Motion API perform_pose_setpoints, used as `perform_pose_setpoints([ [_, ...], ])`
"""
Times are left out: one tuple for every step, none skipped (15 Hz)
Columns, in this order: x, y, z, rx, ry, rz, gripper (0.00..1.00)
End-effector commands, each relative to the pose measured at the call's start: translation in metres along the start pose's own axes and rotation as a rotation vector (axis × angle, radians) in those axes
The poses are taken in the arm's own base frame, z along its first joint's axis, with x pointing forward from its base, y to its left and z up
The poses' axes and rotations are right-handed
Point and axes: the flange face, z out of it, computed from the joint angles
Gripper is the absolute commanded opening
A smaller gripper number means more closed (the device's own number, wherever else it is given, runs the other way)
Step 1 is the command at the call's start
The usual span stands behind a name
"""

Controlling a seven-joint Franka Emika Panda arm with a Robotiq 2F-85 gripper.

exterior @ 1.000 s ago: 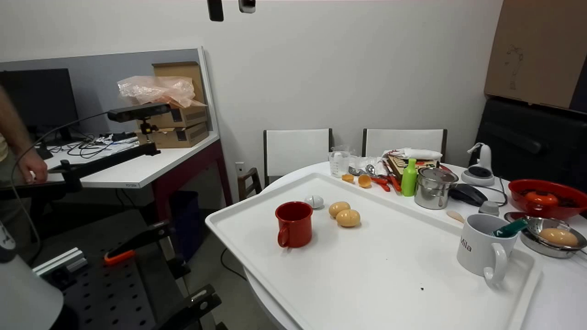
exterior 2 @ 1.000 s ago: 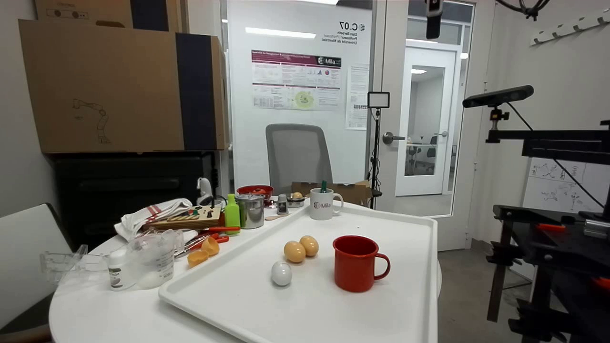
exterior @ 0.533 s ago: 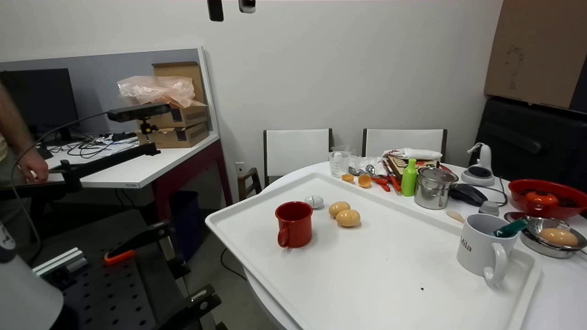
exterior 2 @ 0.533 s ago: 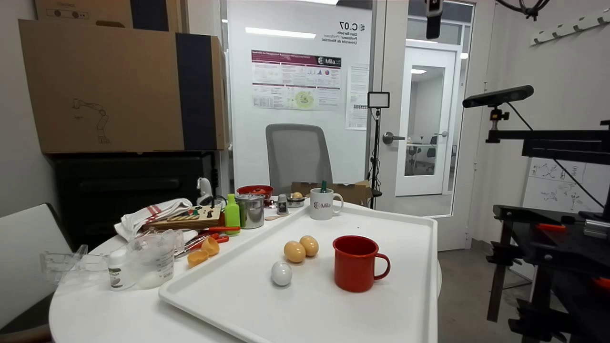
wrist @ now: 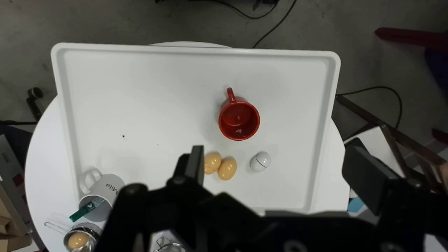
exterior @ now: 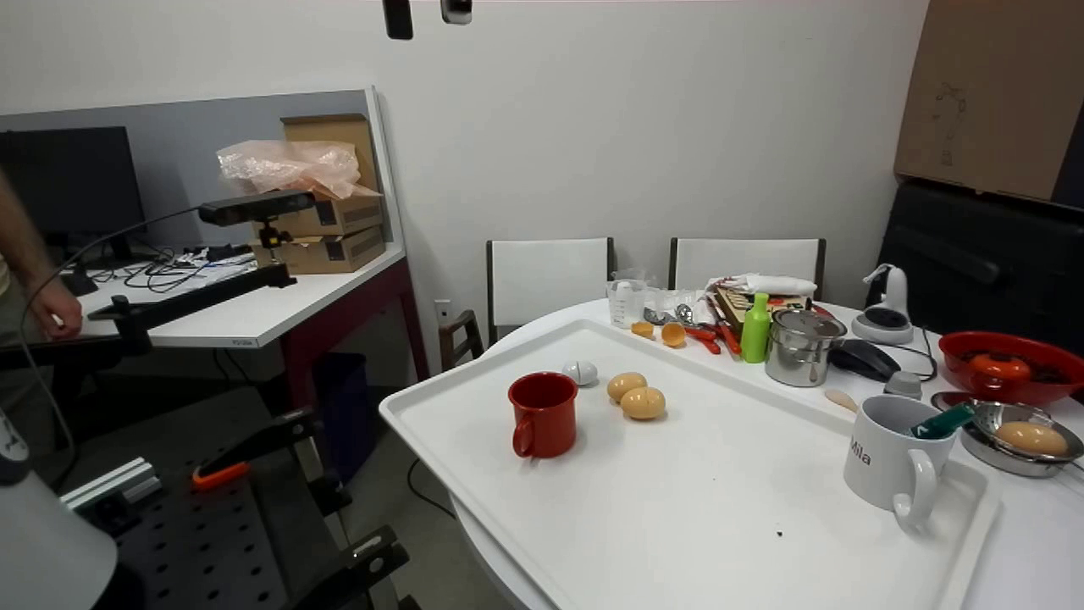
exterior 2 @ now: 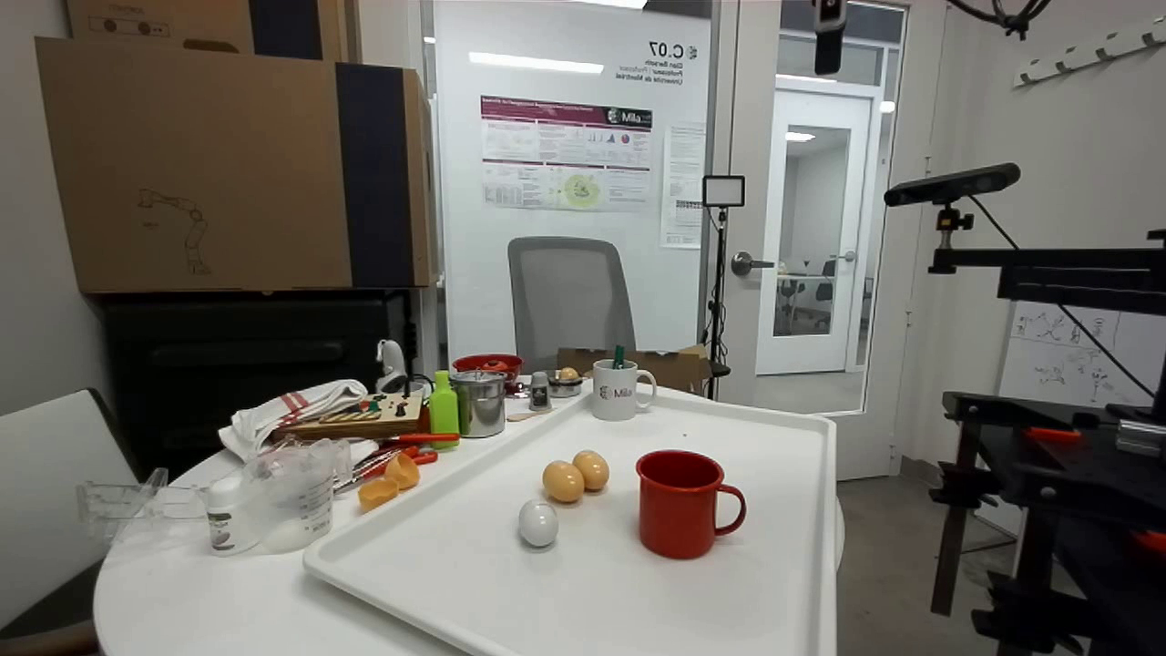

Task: Put the right brown egg in the red cup

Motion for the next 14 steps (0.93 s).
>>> perform_pose_setpoints([
  [0.0,0.0,-0.001,0.0,-0.001,0.0,1.0],
  [0.0,0.0,-0.001,0.0,-0.001,0.0,1.0],
  [0.0,0.0,-0.001,0.0,-0.001,0.0,1.0],
  [0.0,0.0,-0.001,0.0,-0.001,0.0,1.0],
  [0.006,-0.001,0.002,-0.007,-0.005,-0.004,1.0],
  [0.012,0.0,0.004,-0.027,-0.004,0.0,1.0],
  [0.018,0.002,0.007,-0.053,-0.002,0.01,1.0],
  [0.024,0.006,0.009,-0.081,0.0,0.021,1.0],
  [0.029,0.011,0.009,-0.116,0.009,0.035,1.0],
  [0.034,0.018,0.009,-0.159,0.022,0.061,1.0],
  [0.038,0.024,0.008,-0.187,0.028,0.08,1.0],
  [0.041,0.029,0.007,-0.207,0.032,0.097,1.0],
  [0.043,0.032,0.007,-0.217,0.028,0.107,1.0],
  [0.032,0.027,0.011,-0.176,0.023,0.075,1.0],
])
